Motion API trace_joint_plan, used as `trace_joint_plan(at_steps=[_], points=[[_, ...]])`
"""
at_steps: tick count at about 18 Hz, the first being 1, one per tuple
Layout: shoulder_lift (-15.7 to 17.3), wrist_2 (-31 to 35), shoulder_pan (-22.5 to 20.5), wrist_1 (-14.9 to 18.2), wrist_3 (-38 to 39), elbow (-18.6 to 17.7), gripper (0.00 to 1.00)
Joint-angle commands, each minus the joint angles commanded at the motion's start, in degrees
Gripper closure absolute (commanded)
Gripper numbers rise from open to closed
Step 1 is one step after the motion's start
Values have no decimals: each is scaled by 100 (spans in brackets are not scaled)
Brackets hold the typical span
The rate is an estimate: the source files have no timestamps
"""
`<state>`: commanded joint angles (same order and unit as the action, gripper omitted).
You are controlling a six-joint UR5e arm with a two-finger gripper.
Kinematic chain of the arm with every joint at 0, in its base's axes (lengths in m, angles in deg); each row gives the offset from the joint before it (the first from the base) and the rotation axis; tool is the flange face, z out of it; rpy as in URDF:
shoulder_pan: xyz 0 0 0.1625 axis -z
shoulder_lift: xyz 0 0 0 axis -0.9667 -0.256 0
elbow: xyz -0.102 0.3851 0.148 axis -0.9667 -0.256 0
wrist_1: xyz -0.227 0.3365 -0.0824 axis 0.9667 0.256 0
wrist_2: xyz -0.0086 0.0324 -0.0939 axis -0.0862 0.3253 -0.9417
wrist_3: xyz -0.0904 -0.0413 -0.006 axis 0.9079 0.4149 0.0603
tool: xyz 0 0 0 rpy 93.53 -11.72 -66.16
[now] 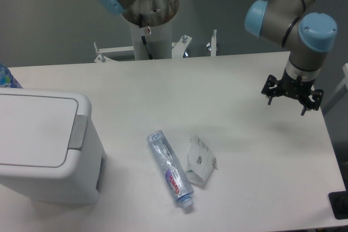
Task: Open the trash can
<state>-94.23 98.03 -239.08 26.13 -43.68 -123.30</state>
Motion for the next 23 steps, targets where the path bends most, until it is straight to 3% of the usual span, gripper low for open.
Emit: trace_joint_plan(at_steps=[6,11,23], points=[[17,0,35,-237,-9,-53,0],[17,9,211,-255,0,-70,0],[9,0,167,-281,70,-202,0]])
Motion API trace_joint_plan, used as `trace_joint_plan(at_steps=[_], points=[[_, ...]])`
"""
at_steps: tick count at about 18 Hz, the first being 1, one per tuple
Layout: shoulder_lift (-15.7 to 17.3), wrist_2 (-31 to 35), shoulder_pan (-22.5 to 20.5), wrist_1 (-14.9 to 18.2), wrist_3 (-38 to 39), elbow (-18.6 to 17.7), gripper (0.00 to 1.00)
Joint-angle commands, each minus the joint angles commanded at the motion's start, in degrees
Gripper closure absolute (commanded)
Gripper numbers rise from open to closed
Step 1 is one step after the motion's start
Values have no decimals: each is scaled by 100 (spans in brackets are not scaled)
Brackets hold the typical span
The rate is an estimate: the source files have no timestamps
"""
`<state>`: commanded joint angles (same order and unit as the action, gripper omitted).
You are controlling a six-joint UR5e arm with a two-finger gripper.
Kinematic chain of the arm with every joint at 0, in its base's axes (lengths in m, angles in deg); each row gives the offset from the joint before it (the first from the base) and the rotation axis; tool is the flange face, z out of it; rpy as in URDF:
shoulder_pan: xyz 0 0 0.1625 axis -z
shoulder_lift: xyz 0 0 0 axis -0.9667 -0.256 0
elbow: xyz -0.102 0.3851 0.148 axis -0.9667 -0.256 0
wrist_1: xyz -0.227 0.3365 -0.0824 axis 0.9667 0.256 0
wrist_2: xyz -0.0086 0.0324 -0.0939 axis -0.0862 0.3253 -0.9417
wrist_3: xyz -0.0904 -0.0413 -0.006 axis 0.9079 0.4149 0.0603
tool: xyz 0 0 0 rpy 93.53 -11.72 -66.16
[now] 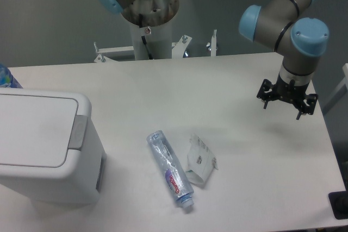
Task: Open the trash can
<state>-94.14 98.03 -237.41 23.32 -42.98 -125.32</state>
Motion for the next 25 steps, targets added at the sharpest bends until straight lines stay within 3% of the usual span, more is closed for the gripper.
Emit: trace_joint_plan(at_steps=[10,14,19,25], points=[[0,0,-18,0,9,9,0],[44,-52,-26,53,140,254,0],[175,-483,166,123,1404,623,0],[729,-659,719,281,2635,633,0]])
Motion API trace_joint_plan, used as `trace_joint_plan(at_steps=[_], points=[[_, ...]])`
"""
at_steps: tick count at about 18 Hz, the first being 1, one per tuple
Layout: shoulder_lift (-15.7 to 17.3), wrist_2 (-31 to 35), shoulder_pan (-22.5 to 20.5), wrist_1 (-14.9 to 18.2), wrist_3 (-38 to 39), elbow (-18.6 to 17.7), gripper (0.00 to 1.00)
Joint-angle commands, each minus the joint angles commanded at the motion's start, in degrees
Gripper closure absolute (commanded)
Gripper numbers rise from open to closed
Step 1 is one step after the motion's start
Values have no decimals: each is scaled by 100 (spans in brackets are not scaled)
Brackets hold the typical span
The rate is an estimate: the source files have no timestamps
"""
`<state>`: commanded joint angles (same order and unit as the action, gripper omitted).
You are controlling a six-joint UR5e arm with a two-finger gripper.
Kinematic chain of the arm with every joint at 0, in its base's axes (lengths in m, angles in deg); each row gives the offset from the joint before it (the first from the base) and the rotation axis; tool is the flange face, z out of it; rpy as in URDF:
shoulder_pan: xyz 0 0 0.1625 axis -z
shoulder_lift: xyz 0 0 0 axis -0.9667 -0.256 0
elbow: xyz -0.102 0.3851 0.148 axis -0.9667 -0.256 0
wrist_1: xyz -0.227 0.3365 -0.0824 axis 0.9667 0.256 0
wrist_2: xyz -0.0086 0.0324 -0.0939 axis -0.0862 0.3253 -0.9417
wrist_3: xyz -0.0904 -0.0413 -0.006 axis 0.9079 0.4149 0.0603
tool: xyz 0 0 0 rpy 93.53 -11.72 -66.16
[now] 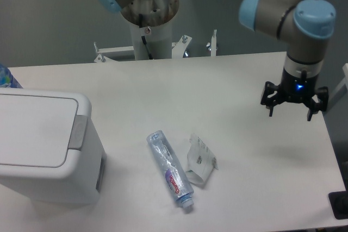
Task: Open the trash can
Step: 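Move the gripper over to the white trash bin's lid edge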
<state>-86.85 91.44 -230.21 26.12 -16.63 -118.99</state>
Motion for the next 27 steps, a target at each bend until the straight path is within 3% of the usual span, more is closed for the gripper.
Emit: trace_joint_plan(at_steps=[5,9,15,27], points=[[396,-237,563,212,896,0,0],[440,-308,1072,141,1520,17,0],[414,-492,1757,132,2760,404,0],[510,-483,2813,-114,3798,440,0]])
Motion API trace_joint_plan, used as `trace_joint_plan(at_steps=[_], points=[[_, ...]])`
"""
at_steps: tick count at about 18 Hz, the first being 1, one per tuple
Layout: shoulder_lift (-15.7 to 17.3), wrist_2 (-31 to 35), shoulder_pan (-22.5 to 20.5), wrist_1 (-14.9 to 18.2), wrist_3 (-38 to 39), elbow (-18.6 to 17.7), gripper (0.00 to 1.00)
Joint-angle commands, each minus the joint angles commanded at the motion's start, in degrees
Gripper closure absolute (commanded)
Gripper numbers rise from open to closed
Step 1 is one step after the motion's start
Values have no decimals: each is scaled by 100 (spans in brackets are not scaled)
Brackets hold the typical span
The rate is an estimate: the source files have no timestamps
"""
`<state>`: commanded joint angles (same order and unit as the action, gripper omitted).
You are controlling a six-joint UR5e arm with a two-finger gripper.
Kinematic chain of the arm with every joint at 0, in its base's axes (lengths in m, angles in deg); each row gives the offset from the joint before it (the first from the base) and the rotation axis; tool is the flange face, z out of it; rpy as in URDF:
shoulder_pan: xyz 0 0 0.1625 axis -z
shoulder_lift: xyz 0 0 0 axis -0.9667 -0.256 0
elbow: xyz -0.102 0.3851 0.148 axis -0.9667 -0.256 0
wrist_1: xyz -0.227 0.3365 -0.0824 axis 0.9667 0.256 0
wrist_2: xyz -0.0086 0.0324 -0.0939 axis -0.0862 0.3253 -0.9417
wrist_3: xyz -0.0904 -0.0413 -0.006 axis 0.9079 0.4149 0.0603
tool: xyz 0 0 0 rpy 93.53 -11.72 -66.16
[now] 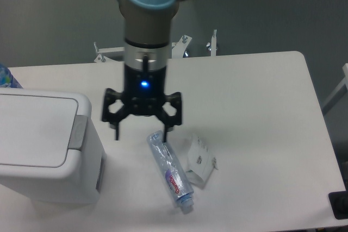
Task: Open the trash can
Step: 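Move the gripper over to the white trash bin's lid edge, then push the gripper finger against the lid to flip it open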
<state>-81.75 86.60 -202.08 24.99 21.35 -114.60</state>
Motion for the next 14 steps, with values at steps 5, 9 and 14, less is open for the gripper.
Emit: trace_joint_plan(at_steps=[5,9,14], points=[[35,35,141,0,80,-61,0],[-8,44,141,-9,80,-114,0],[-35,53,141,-35,62,-193,0]])
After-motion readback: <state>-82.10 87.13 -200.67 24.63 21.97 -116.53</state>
